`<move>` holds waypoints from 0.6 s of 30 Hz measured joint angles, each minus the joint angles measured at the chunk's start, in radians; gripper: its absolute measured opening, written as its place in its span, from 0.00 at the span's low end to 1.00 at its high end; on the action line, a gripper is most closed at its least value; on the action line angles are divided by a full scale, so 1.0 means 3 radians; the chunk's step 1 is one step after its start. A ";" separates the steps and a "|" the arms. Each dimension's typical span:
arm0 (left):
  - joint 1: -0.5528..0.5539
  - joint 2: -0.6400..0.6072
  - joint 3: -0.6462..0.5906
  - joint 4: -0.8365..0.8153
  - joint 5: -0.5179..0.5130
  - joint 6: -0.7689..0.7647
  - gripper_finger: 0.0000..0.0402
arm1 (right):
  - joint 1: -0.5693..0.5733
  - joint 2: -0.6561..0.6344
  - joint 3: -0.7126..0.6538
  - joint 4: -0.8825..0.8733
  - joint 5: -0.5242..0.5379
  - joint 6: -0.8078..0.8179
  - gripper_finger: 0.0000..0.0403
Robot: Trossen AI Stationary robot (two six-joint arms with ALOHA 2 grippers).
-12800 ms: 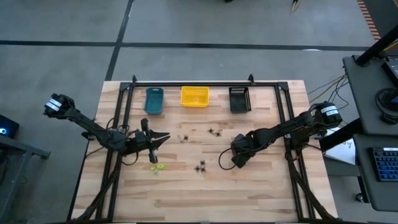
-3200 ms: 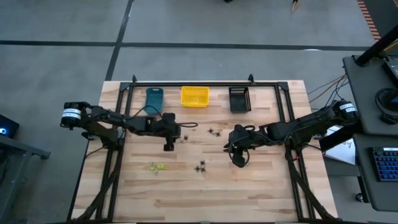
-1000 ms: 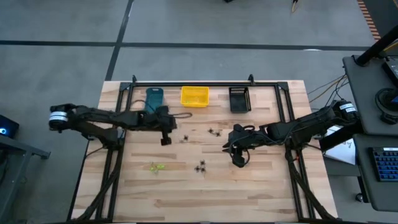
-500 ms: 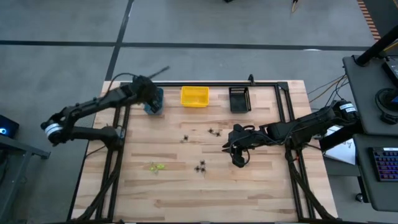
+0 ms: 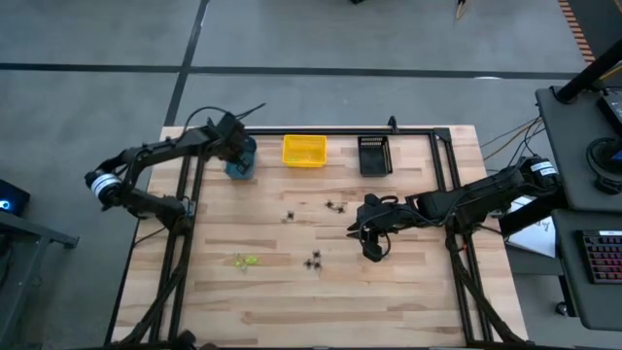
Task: Sort Halloween decoration
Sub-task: Put the gray skull toy into the blue bin, then put the black spider toy into the black bin
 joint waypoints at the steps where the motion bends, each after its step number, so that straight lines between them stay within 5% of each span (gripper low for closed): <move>1: 0.0000 0.0026 0.0017 -0.0001 -0.0074 0.0001 0.01 | 0.0000 0.0000 0.0000 0.0000 0.0000 0.0003 0.19; 11: -0.0001 0.0022 0.0096 -0.0013 -0.0119 0.0024 0.16 | 0.0000 0.0000 0.0000 0.0000 0.0000 0.0014 0.19; 18: -0.0199 -0.0429 0.0106 -0.0071 0.0407 -0.0300 0.20 | 0.0000 0.0000 0.0000 0.0000 0.0000 0.0267 0.19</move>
